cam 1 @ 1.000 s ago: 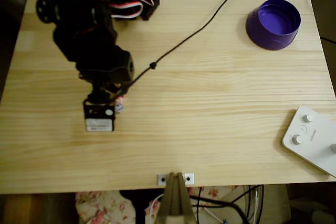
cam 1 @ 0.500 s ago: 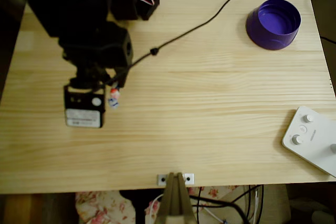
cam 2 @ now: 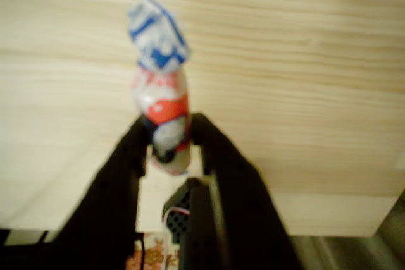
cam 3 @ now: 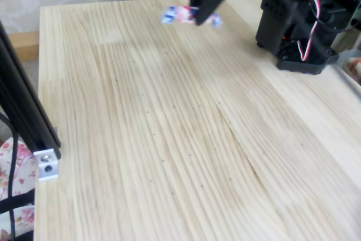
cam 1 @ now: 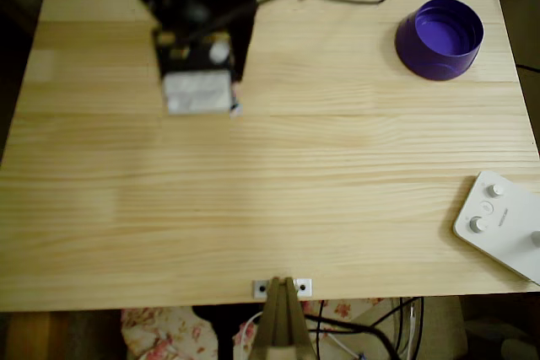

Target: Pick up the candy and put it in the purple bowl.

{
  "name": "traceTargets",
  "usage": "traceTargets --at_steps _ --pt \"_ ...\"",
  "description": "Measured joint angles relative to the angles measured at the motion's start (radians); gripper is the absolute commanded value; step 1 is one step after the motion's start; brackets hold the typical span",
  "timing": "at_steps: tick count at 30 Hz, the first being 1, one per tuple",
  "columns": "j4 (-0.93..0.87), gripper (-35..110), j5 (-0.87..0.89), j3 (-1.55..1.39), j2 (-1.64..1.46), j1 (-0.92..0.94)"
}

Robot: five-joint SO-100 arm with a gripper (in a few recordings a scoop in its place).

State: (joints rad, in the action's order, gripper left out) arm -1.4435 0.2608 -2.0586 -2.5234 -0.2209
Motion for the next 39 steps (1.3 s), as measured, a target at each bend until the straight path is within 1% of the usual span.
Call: traceTargets --at_steps 3,11,16,24,31,39 --pt "-0.034 -1 0.029 0.000 -0.100 -0.129" --pt "-0.038 -1 0.109 0.000 -0.293 -0.445" --pt "0.014 -1 0.147 0.000 -0.354 -0.640" --pt "0.236 -1 0.144 0.000 -0.310 -0.834" --pt "0.471 -1 0.130 -0.002 -0.147 -0.959" --pt "0.703 -1 0.048 -0.028 0.055 -1.085"
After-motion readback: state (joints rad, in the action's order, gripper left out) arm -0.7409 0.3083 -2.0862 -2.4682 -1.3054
